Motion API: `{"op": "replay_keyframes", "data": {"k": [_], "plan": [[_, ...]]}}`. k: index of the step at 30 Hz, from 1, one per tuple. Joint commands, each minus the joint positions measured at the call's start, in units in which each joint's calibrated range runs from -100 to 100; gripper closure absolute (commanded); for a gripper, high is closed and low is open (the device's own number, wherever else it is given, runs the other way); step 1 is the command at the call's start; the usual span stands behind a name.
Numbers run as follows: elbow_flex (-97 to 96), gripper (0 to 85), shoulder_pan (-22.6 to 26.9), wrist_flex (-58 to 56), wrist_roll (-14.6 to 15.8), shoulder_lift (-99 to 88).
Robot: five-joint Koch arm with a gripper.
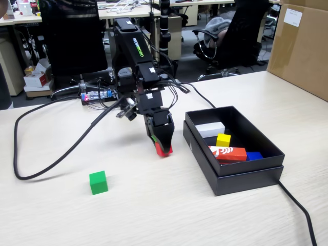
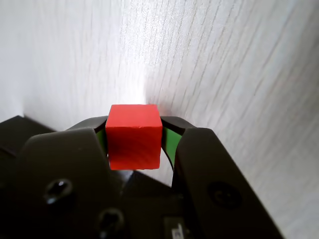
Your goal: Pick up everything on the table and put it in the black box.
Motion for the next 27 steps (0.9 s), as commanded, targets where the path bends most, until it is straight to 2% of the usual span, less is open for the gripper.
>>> {"op": "replay_keyframes", "data": {"k": [1,4,8,10,11,16,27], "plan": [[4.3,83.3,0.0,-5.4,0.4,-9.3],[7.3,83.4,2.2,-13.2,1.8,-22.3],[9.6,83.4,5.7,-14.5,3.5,-27.9],[13.3,83.3,8.7,-14.4,5.4,-28.1],[16.4,83.3,10.7,-14.2,6.7,-25.9],[22.0,83.3,13.0,-10.9,8.2,-15.2],[21.1,83.1,13.4,-3.3,8.6,2.6]]}}
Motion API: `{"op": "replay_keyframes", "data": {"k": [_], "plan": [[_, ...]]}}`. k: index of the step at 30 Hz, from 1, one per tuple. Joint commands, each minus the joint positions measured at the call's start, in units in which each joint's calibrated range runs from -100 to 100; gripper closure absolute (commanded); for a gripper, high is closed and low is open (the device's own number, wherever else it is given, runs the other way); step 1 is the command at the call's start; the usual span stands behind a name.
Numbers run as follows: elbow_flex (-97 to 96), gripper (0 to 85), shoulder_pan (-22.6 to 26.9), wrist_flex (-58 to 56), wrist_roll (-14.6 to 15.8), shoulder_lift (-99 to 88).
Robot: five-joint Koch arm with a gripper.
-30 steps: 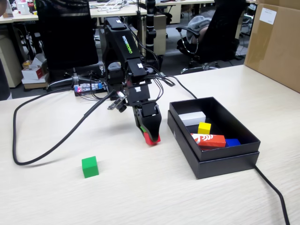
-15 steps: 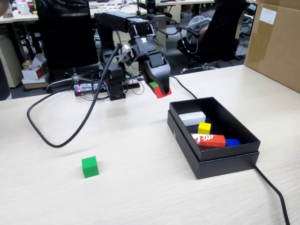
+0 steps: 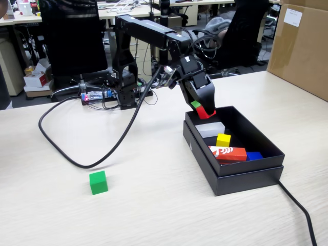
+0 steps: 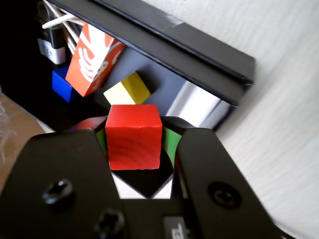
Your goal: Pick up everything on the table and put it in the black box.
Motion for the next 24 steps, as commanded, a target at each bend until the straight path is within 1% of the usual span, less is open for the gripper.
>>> {"op": "replay_keyframes", "data": {"k": [1,3,4,8,11,15,16,17,21,24], "plan": [[1.9,83.1,0.2,5.0,0.2,-0.4],[-0.1,80.9,0.2,5.8,0.2,0.1],[-0.6,74.2,0.3,5.8,0.2,0.1],[-1.8,62.0,0.2,5.8,-0.7,-0.6],[-1.9,61.0,0.2,5.8,-2.0,-2.1],[-1.9,61.0,0.2,5.8,-2.9,-3.7],[-2.1,58.4,0.2,5.8,-3.7,-4.2],[-2.3,57.7,0.2,5.8,-3.8,-4.6],[-2.5,57.6,0.0,5.7,-5.9,-7.7],[-2.6,57.6,-0.4,5.2,-6.9,-11.2]]}}
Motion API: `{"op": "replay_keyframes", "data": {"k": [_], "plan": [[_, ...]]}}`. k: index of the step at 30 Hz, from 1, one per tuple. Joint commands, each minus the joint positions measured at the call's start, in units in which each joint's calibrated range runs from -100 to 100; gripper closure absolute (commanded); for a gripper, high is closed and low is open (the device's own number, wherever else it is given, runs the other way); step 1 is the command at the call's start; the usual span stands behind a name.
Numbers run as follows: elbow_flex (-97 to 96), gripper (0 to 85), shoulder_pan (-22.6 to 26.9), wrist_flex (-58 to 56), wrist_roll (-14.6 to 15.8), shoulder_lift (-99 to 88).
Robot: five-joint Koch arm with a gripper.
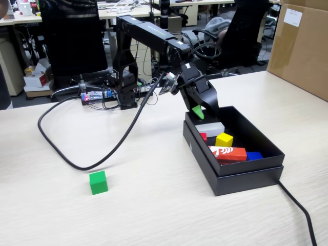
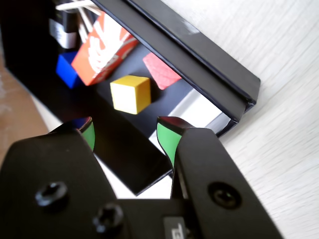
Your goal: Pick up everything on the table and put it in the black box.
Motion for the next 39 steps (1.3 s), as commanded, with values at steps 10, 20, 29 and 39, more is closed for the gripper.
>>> {"op": "replay_keyframes", "data": {"k": [10,20,29,39], "plan": [[0.4,45.2,-11.8,-3.7,-8.0,-17.9],[-7.2,41.5,-24.3,2.4,-11.0,-8.6],[0.2,41.5,-28.2,3.5,-9.7,7.8],[12.5,41.9,-29.1,3.5,-9.6,20.6]]}}
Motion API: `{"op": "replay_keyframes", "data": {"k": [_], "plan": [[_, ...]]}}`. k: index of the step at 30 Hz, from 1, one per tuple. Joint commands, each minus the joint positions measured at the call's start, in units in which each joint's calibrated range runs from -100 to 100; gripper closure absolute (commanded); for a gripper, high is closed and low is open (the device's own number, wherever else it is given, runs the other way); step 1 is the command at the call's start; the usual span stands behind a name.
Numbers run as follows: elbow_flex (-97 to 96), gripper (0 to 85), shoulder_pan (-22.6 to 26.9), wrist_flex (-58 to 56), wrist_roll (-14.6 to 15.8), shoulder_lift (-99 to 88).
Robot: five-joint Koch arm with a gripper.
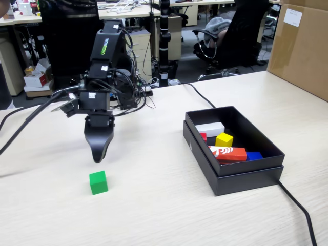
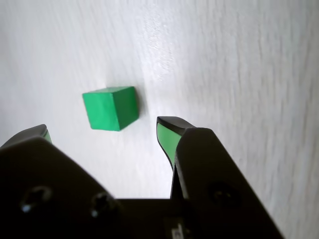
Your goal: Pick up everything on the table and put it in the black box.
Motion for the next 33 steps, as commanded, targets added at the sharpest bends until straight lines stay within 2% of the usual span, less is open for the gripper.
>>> {"op": "replay_keyframes", "data": {"k": [1,33], "plan": [[8.0,42.0,-0.2,2.3,0.2,2.6],[16.8,42.0,0.1,2.0,-0.7,21.0]]}}
